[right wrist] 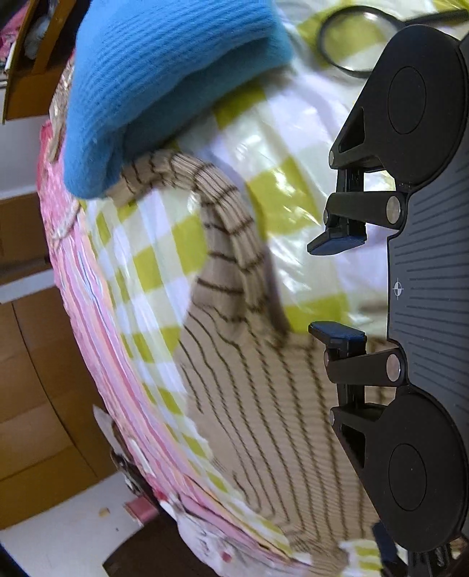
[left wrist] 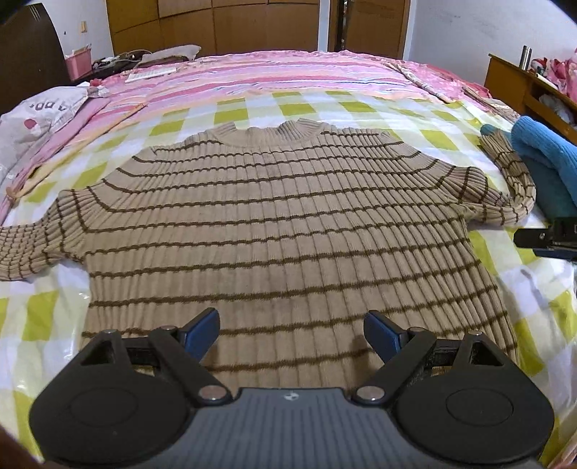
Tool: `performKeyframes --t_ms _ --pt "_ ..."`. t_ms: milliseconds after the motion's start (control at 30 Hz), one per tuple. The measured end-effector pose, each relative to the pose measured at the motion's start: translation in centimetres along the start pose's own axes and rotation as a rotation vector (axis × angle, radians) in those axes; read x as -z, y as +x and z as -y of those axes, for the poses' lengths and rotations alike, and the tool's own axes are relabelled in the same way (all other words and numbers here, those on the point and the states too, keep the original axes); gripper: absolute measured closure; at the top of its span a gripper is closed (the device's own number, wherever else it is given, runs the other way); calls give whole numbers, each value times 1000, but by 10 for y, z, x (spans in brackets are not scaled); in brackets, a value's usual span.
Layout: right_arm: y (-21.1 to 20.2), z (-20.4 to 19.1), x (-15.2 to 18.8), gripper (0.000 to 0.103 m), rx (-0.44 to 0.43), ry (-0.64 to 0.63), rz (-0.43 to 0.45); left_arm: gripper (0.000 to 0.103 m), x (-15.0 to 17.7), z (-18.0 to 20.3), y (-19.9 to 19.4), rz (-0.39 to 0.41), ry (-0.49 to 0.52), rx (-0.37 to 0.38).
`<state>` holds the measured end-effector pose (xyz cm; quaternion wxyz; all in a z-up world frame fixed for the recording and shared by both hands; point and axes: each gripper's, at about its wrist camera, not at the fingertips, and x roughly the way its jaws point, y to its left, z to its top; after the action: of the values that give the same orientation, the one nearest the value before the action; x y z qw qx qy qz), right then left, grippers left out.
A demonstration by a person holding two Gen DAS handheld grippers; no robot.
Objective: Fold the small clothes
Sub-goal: 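Move the right gripper to the sleeve cuff beside the blue blanket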
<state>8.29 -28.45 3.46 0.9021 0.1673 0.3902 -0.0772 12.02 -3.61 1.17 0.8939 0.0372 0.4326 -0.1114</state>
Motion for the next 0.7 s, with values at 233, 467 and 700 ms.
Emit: performKeyframes --t_ms 233,467,700 --pt "17 9 -19 62 47 8 22 10 -8 4 12 -10 -6 1" --pt "33 20 -29 62 94 46 33 10 -9 4 21 -27 -16 -10" --pt "40 28 -35 62 132 70 52 10 -8 2 25 -37 -26 -14"
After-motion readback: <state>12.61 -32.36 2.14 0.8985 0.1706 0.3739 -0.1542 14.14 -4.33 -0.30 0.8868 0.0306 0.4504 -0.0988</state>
